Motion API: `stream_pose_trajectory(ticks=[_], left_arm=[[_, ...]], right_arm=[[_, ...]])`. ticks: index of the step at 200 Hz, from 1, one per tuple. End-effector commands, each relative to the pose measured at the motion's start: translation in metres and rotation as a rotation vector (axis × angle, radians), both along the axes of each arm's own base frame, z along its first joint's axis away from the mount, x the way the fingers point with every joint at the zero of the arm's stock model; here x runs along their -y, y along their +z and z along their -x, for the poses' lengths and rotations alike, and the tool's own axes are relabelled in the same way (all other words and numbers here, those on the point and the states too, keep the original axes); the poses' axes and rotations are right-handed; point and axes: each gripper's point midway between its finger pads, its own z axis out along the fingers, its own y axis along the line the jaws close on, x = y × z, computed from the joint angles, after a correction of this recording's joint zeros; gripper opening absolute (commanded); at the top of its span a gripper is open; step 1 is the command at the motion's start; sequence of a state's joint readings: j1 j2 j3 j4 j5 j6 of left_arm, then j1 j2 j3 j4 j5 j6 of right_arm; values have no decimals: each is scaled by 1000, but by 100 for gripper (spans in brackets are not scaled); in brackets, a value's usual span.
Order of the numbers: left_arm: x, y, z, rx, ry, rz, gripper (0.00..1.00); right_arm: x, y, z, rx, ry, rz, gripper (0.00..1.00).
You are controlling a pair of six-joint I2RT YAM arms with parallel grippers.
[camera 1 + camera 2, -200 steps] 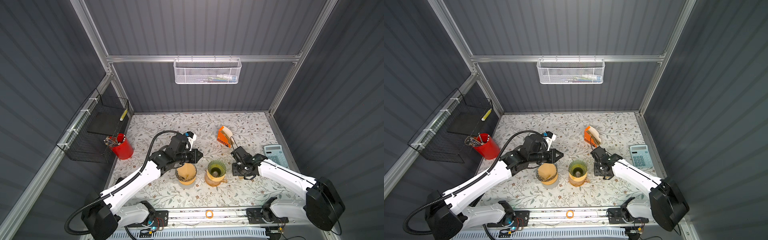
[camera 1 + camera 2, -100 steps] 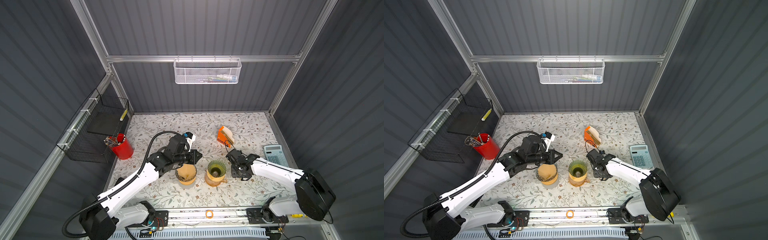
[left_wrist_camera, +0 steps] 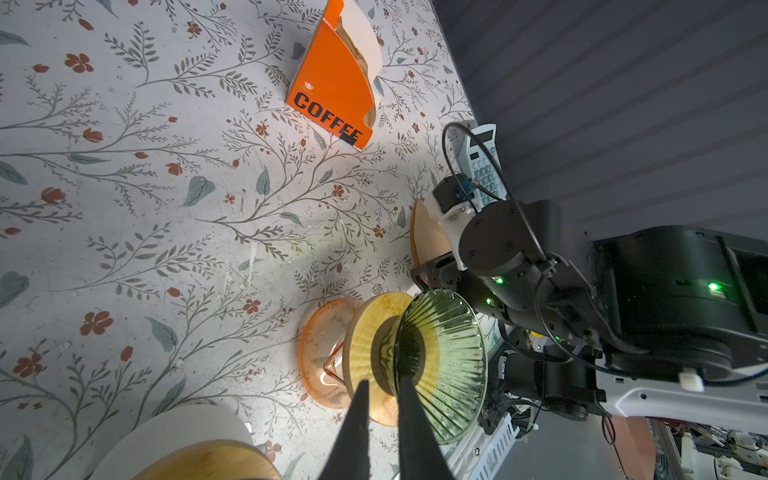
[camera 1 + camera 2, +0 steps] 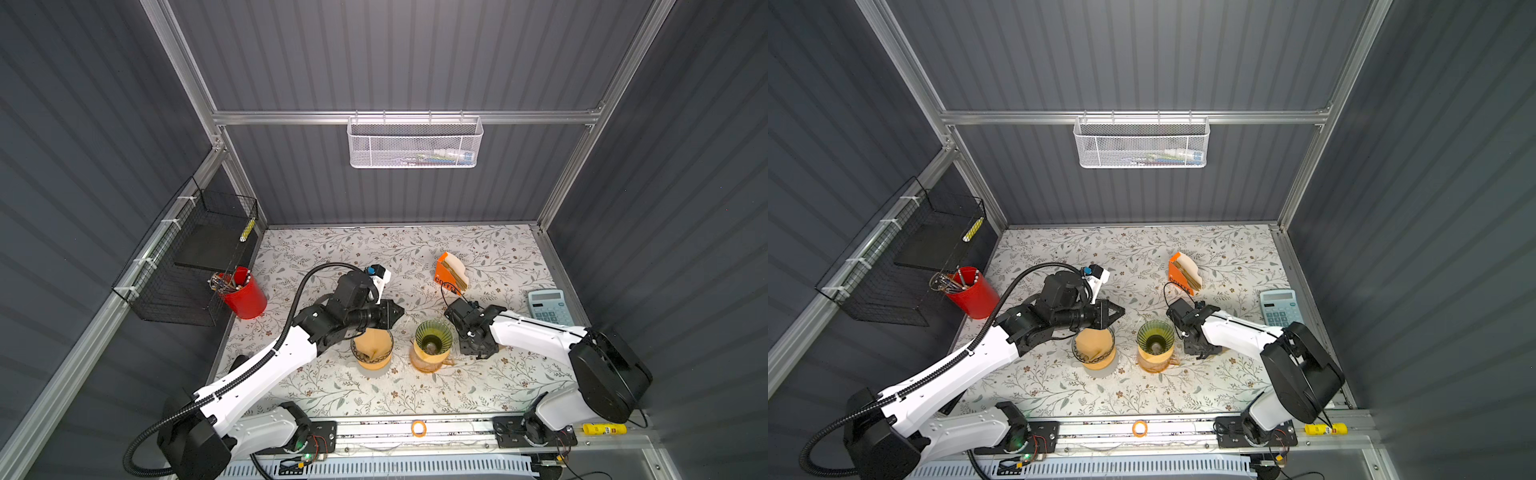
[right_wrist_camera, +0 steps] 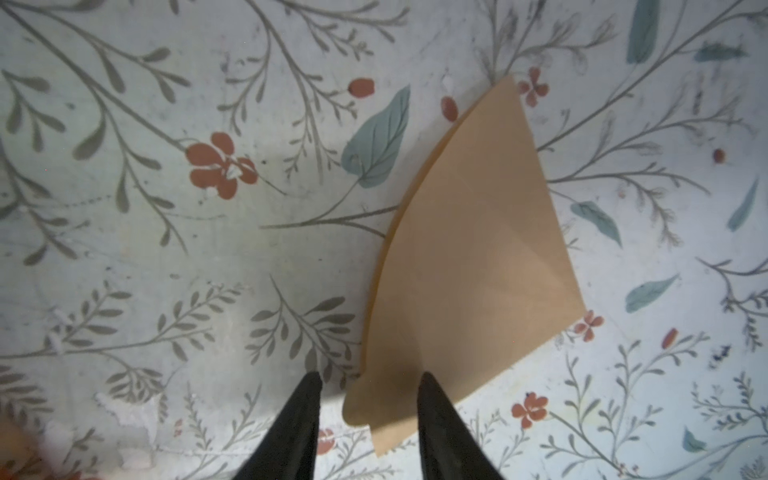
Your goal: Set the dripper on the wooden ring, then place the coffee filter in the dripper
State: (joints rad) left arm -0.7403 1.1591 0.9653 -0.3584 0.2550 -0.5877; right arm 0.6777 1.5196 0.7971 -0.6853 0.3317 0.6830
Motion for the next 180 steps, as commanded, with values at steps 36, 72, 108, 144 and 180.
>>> stream_pose_trajectory(ticks=[36,72,108,144,180], left_arm=[[-6,1,3,10,0,-8,16],[-5,1,3,10,-2,-7,16],[-5,0,3,10,-3,-7,16],[-6,2,3,12,-2,-6,16],[-7,1,4,12,1,-10,16]], right_arm=[[5,1,0,-8,-6,64,33],[8,3,3,-14,-4,86,32],[9,4,4,-13,-4,94,29],[8,2,4,-20,-2,97,20],[7,2,6,-21,0,93,11]])
